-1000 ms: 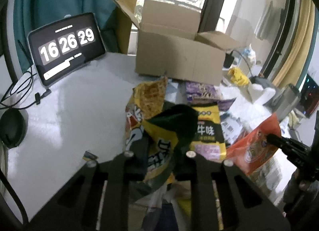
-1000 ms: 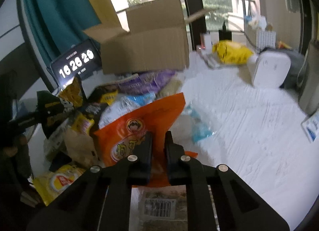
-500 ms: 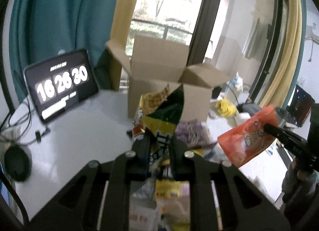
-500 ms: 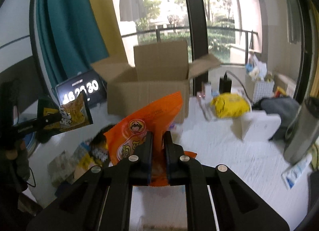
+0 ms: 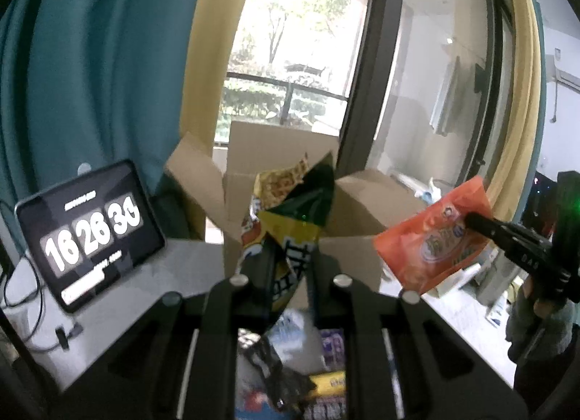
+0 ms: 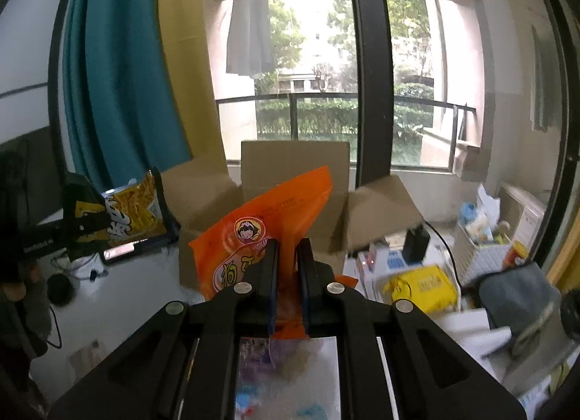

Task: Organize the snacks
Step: 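Carry both bags into the cardboard box and open both tools, then move both tools back over the snack pile, then grasp the yellow chip bag with the right tool while the left tool grasps the bread loaf, then carry both packages into the cardboard box and open both tools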

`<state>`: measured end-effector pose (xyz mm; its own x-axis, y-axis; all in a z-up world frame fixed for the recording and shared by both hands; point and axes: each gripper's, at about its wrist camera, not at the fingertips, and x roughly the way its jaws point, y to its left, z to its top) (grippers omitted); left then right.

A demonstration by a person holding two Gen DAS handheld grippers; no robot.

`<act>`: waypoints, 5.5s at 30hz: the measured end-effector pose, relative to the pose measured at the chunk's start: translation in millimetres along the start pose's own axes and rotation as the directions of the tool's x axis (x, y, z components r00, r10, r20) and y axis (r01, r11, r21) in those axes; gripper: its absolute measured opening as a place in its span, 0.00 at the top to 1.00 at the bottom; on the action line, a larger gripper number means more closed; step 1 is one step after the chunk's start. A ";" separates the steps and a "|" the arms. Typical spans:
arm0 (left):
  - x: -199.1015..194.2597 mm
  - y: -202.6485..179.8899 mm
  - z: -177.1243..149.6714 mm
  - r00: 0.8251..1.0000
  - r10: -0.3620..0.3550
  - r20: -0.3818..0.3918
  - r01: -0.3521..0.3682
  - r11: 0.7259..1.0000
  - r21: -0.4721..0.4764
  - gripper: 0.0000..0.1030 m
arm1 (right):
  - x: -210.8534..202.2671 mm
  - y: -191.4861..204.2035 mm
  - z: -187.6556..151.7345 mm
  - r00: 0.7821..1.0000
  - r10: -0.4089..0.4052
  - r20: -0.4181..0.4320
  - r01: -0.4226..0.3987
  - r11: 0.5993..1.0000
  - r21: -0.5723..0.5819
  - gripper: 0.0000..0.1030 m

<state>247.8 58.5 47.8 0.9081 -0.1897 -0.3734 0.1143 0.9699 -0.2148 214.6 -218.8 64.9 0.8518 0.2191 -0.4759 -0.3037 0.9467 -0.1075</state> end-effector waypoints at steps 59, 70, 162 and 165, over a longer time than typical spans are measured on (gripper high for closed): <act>-48.1 -0.7 -19.9 0.999 -0.027 -0.028 0.027 1.000 -0.011 0.23 | -9.7 29.7 -12.9 0.995 0.045 -0.086 -0.041 0.998 0.052 0.53; -89.6 6.4 -80.4 0.994 -0.021 -0.110 0.016 0.999 -0.041 0.19 | -50.1 65.6 -56.6 0.987 0.072 -0.144 -0.065 0.997 0.051 0.47; -58.5 72.4 -149.2 0.881 0.241 -0.408 -0.284 0.958 -0.048 0.18 | -35.7 35.7 -121.5 0.922 0.296 -0.251 -0.264 0.952 0.154 0.48; -62.0 65.4 -128.5 0.908 0.226 -0.352 -0.255 0.966 -0.037 0.18 | -30.8 33.7 -111.4 0.929 0.287 -0.235 -0.260 0.956 0.139 0.48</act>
<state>147.2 114.1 -59.1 0.7089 -0.0066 -0.7053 -0.1358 0.9800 -0.1457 130.5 -220.0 -21.2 0.6036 0.4195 -0.6780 -0.4520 0.8806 0.1424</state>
